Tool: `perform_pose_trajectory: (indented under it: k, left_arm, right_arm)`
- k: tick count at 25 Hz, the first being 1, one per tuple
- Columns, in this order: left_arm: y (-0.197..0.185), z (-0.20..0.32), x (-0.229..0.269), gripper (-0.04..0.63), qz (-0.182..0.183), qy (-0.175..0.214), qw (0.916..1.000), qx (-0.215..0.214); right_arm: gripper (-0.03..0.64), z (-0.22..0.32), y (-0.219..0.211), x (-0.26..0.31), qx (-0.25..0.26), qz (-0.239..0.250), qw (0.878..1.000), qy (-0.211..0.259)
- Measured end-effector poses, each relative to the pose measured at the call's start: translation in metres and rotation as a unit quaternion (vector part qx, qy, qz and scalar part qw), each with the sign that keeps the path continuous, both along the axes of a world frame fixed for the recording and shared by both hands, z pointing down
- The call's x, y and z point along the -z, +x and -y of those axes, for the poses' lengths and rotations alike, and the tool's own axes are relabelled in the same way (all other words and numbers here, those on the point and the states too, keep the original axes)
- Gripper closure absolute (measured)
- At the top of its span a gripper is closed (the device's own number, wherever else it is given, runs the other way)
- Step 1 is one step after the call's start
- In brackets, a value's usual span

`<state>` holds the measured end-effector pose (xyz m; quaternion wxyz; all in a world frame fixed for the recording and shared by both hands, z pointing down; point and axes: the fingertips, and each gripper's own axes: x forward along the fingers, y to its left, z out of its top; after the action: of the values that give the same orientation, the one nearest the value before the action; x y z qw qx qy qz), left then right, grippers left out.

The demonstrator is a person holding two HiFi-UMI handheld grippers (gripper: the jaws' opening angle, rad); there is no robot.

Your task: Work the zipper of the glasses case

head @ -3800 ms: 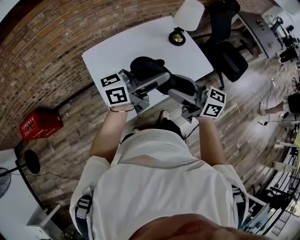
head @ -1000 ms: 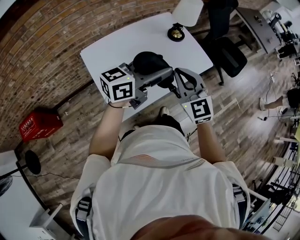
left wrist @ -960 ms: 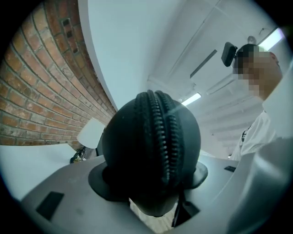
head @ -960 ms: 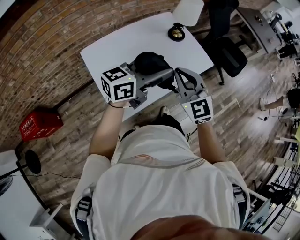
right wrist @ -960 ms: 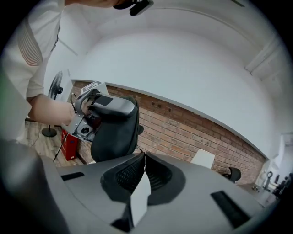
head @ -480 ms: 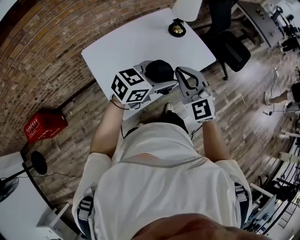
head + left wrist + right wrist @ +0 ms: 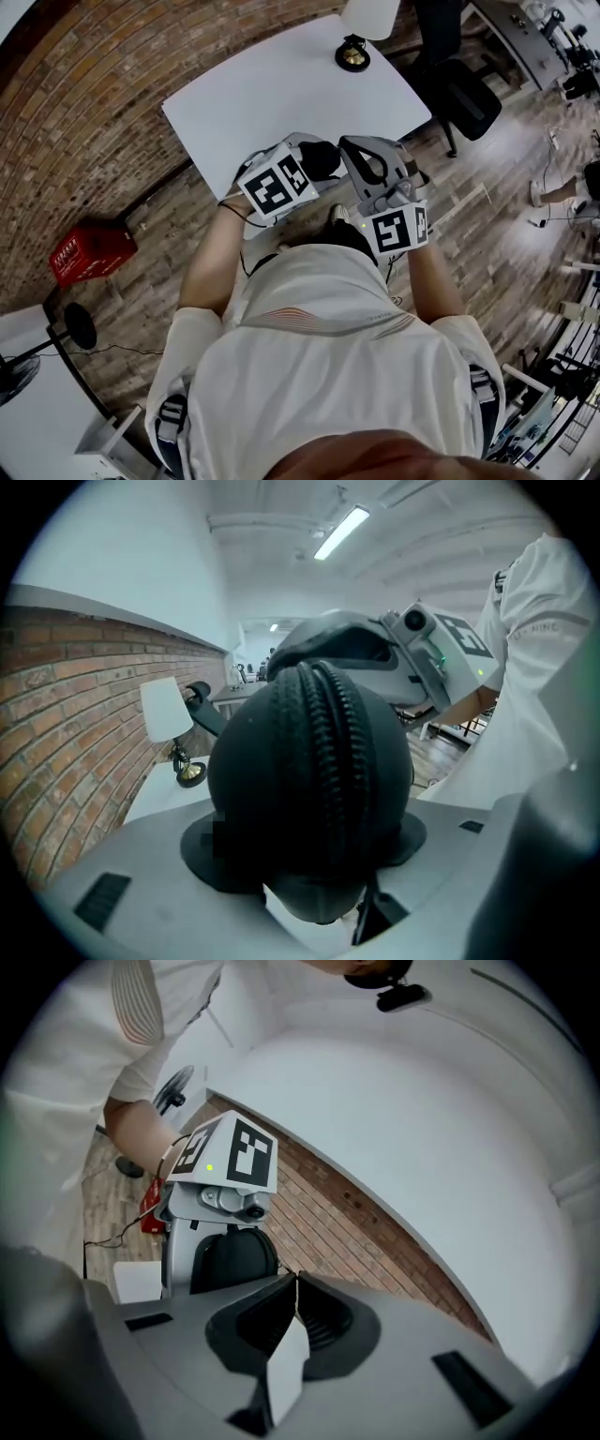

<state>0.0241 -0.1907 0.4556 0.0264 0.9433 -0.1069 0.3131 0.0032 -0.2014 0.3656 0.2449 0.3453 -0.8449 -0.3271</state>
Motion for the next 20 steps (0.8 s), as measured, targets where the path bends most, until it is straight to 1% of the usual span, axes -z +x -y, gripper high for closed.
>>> perform_pose_trajectory:
  k: [3, 6, 9, 11, 13, 14, 15, 17, 19, 20]
  left_arm:
    - [0.000, -0.003, -0.013, 0.325, 0.029, -0.004, 0.9996, -0.001]
    - [0.002, -0.010, -0.031, 0.325, 0.054, -0.014, 0.9985, 0.000]
    - [0.005, -0.014, -0.051, 0.325, 0.078, -0.021, 0.9968, -0.005]
    - [0.007, -0.018, -0.060, 0.325, 0.082, -0.024, 0.9963, -0.007]
    - [0.009, -0.022, -0.061, 0.325, 0.074, -0.021, 0.9970, -0.009]
    - [0.010, -0.024, -0.059, 0.325, 0.068, -0.019, 0.9975, -0.010]
    - [0.011, -0.027, -0.058, 0.325, 0.060, -0.020, 0.9980, -0.011]
    - [0.013, -0.031, -0.054, 0.325, 0.042, -0.022, 0.9988, -0.010]
    - [0.016, -0.030, -0.049, 0.325, 0.024, -0.018, 0.9996, 0.002]
    - [0.016, -0.026, -0.044, 0.325, 0.012, -0.011, 0.9997, 0.017]
  right_arm:
    - [0.557, -0.007, -0.005, -0.003, 0.012, -0.036, 0.999, 0.013]
    - [0.554, -0.015, -0.008, -0.013, 0.023, -0.066, 0.997, 0.014]
    - [0.554, -0.019, -0.009, -0.028, 0.030, -0.090, 0.995, 0.001]
    - [0.554, -0.023, -0.007, -0.037, 0.031, -0.092, 0.995, -0.011]
    - [0.552, -0.027, -0.004, -0.039, 0.034, -0.078, 0.996, -0.024]
    - [0.551, -0.029, -0.003, -0.037, 0.036, -0.062, 0.997, -0.032]
    - [0.563, -0.029, -0.002, -0.033, 0.036, -0.042, 0.998, -0.039]
    - [0.558, -0.026, 0.003, -0.025, 0.028, -0.006, 0.998, -0.047]
    - [0.554, -0.022, 0.009, -0.019, 0.017, 0.013, 0.998, -0.051]
    - [0.554, -0.018, 0.014, -0.016, 0.009, 0.021, 0.998, -0.053]
